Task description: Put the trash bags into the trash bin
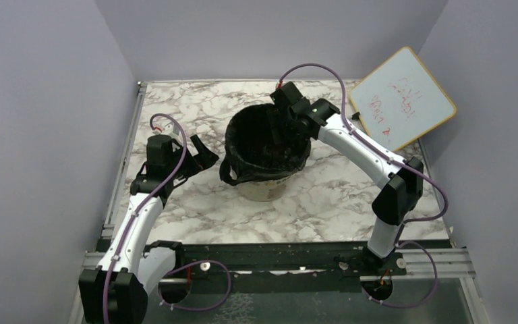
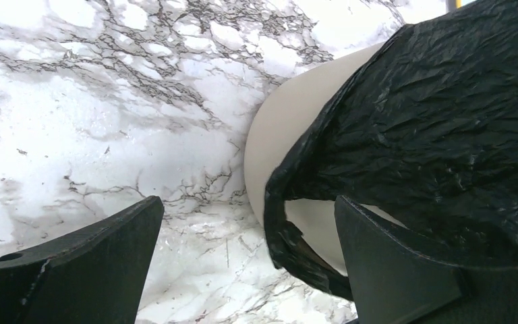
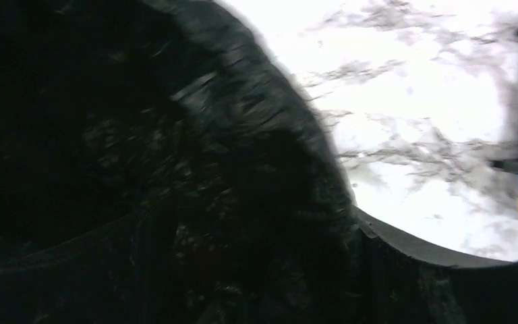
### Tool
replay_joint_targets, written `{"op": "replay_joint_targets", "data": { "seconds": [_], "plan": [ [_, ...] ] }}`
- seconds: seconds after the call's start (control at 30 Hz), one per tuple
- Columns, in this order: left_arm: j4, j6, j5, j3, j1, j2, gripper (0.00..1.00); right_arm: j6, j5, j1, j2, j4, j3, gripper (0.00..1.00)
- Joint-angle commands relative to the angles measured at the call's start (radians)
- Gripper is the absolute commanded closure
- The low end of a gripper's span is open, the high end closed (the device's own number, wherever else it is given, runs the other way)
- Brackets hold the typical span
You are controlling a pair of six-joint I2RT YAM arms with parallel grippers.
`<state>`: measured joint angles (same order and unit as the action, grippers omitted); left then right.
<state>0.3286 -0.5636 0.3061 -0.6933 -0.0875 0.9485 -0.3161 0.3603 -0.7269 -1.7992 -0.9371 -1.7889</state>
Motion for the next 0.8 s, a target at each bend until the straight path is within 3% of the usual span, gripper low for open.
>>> {"op": "replay_joint_targets", "data": {
  "seconds": [0.0, 0.1, 0.27, 0.33, 0.37, 0.43, 0.53, 0.6, 0.67, 0.77],
  "plan": [
    [0.017, 0.006, -0.035, -0.011, -0.003, -0.038, 0.01, 0.065, 0.105, -0.003, -0.01, -0.006, -0.028, 0.25],
    [0.016, 0.007, -0.037, -0.013, -0.002, -0.038, 0.01, 0.088, 0.081, -0.004, 0.019, 0.03, 0.005, 0.46],
    [0.015, 0.005, -0.028, -0.024, -0.001, -0.032, 0.01, 0.071, 0.019, -0.003, 0.049, 0.029, 0.011, 0.56],
    [0.015, 0.006, -0.026, -0.029, 0.0, -0.034, 0.01, 0.057, 0.026, -0.003, 0.068, 0.038, 0.019, 0.8],
    [0.015, 0.008, -0.024, -0.031, -0.001, -0.036, 0.01, 0.056, 0.03, -0.003, 0.075, 0.045, 0.021, 0.84],
    [0.015, 0.008, -0.022, -0.032, 0.0, -0.034, 0.01, 0.05, 0.034, -0.003, 0.08, 0.045, 0.012, 0.75],
    [0.015, 0.008, -0.017, -0.029, 0.0, -0.029, 0.01, 0.037, 0.029, -0.003, 0.066, 0.009, -0.021, 0.46],
    [0.016, 0.009, -0.015, -0.028, -0.001, -0.028, 0.01, 0.028, 0.027, -0.003, 0.063, -0.013, -0.03, 0.34],
    [0.015, 0.01, -0.016, -0.027, 0.0, -0.029, 0.01, 0.012, 0.034, -0.003, 0.068, -0.027, -0.027, 0.25],
    [0.017, 0.013, -0.015, -0.032, 0.0, -0.031, 0.01, -0.028, 0.042, -0.004, 0.082, -0.064, -0.027, 0.21]
  ]
}}
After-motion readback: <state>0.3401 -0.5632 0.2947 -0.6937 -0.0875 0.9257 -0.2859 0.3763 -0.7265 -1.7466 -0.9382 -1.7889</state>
